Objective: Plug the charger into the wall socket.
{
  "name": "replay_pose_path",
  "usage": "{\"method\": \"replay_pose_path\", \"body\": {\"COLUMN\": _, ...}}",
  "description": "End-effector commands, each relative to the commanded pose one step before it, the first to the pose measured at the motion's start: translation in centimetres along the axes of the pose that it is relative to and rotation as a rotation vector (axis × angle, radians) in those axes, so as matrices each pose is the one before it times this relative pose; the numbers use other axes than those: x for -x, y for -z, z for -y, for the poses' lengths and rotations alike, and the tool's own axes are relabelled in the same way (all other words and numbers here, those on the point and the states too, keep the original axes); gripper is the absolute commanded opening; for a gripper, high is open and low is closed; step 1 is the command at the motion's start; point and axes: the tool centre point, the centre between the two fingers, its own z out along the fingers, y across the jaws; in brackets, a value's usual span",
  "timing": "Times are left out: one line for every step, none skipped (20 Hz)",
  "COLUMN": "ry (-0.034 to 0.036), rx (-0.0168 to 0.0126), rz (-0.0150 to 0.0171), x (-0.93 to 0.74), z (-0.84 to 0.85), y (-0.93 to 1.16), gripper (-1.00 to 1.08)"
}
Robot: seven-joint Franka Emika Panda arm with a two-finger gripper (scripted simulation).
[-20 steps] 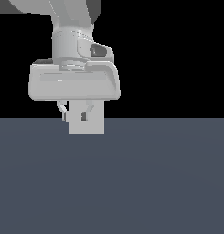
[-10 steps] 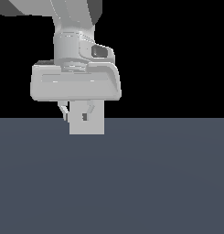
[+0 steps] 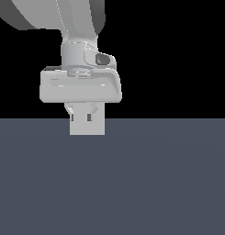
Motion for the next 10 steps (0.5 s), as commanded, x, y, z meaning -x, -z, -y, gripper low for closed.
{"method": "replay_pose_path", "body": {"ry": 0.00007, "rx": -0.00007, "rz": -0.00024, "x": -0.849, "z": -0.002, "y": -0.052, "gripper": -1.00}}
{"method": "replay_pose_path", "body": {"ry": 0.00000, "rx": 0.00000, "rz": 0.00000, "x": -0.256, "z": 0.000, "y": -0.020, "gripper": -1.00}}
{"method": "replay_pose_path", "body": {"ry": 0.00000, "rx": 0.00000, "rz": 0.00000, "x": -0.221, "z": 0.000, "y": -0.017, "gripper": -1.00}}
{"method": "replay_pose_path", "body": {"ry": 0.00000, "rx": 0.00000, "rz": 0.00000, "x": -0.186, "z": 0.001, "y": -0.014, "gripper": -1.00}}
{"method": "replay_pose_path", "body": {"ry": 0.00000, "rx": 0.00000, "rz": 0.00000, "x": -0.152, "z": 0.002, "y": -0.011, "gripper": -1.00}}
{"method": "replay_pose_path", "body": {"ry": 0.00000, "rx": 0.00000, "rz": 0.00000, "x": -0.118, "z": 0.003, "y": -0.008, "gripper": -1.00}}
{"method": "replay_pose_path", "body": {"ry": 0.00000, "rx": 0.00000, "rz": 0.00000, "x": -0.085, "z": 0.004, "y": -0.005, "gripper": -1.00}}
{"method": "replay_pose_path", "body": {"ry": 0.00000, "rx": 0.00000, "rz": 0.00000, "x": -0.051, "z": 0.005, "y": -0.002, "gripper": -1.00}}
{"method": "replay_pose_path", "body": {"ry": 0.00000, "rx": 0.00000, "rz": 0.00000, "x": -0.018, "z": 0.006, "y": 0.001, "gripper": -1.00}}
{"method": "replay_pose_path", "body": {"ry": 0.00000, "rx": 0.00000, "rz": 0.00000, "x": 0.007, "z": 0.004, "y": 0.002, "gripper": -1.00}}
